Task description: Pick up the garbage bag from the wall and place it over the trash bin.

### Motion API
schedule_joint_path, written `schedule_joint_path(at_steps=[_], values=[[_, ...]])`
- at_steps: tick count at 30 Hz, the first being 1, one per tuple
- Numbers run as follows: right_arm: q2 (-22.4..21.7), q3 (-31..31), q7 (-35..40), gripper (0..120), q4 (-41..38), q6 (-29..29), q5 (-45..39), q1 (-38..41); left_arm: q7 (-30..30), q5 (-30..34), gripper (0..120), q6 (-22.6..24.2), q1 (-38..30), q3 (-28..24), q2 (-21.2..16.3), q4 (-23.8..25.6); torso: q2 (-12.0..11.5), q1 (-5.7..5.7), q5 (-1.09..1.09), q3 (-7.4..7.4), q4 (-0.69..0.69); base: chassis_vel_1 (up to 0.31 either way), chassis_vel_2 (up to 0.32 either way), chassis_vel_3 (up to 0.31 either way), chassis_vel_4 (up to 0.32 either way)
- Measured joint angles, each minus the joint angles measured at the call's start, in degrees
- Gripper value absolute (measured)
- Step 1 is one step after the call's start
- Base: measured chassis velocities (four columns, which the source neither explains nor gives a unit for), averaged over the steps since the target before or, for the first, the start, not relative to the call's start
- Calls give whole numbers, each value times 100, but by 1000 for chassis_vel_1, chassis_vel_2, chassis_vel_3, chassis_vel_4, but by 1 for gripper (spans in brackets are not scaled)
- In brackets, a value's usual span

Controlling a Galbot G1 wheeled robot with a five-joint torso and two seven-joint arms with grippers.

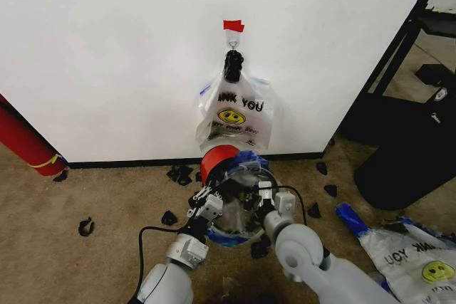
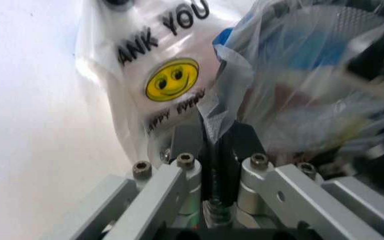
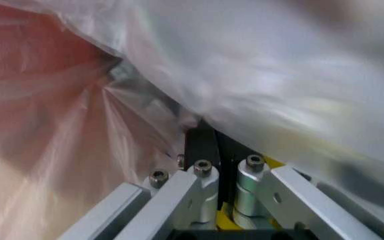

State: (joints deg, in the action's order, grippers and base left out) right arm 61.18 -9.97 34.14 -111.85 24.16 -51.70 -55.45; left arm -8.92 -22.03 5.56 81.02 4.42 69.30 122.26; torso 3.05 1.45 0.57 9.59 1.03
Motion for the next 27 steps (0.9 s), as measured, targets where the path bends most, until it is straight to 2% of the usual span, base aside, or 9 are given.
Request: schedule_joint_path(at_steps=[14,27], values=[[406,-228,-1034,0,808,-481,193,363,126,-267,4,-107,166,-129,96,196,0,0,1,0,0,0,0,0,0],[631,-149,-1531,0,1380,-774,548,446,264,-651,4,-172,462,-327,126,566,0,0,1,0,0,0,0,0,0]])
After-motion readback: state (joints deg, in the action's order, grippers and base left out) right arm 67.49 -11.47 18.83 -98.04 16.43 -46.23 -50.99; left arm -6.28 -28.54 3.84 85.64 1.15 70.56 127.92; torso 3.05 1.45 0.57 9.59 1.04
